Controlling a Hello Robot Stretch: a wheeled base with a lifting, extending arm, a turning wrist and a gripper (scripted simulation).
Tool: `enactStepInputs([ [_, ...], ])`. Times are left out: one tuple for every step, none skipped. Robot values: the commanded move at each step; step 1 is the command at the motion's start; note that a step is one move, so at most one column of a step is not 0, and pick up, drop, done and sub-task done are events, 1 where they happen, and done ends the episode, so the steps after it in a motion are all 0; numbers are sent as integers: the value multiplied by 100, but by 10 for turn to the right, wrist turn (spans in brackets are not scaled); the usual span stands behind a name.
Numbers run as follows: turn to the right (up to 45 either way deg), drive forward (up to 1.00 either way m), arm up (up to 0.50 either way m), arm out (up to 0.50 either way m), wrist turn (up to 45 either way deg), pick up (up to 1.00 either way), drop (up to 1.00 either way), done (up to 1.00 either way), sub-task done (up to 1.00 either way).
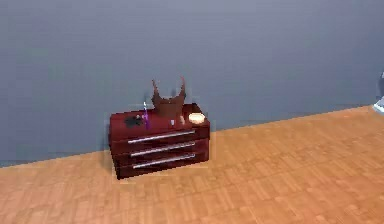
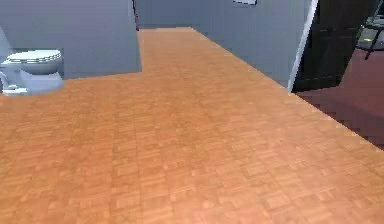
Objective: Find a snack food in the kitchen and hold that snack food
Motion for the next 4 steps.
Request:
enactStepInputs([
  [450, 0, 0, 0, 0, 0, 0, 0, 0],
  [270, 0, 0, 0, 0, 0, 0, 0, 0],
  [0, 5, 0, 0, 0, 0, 0, 0, 0],
  [-450, 0, 0, 0, 0, 0, 0, 0, 0],
])
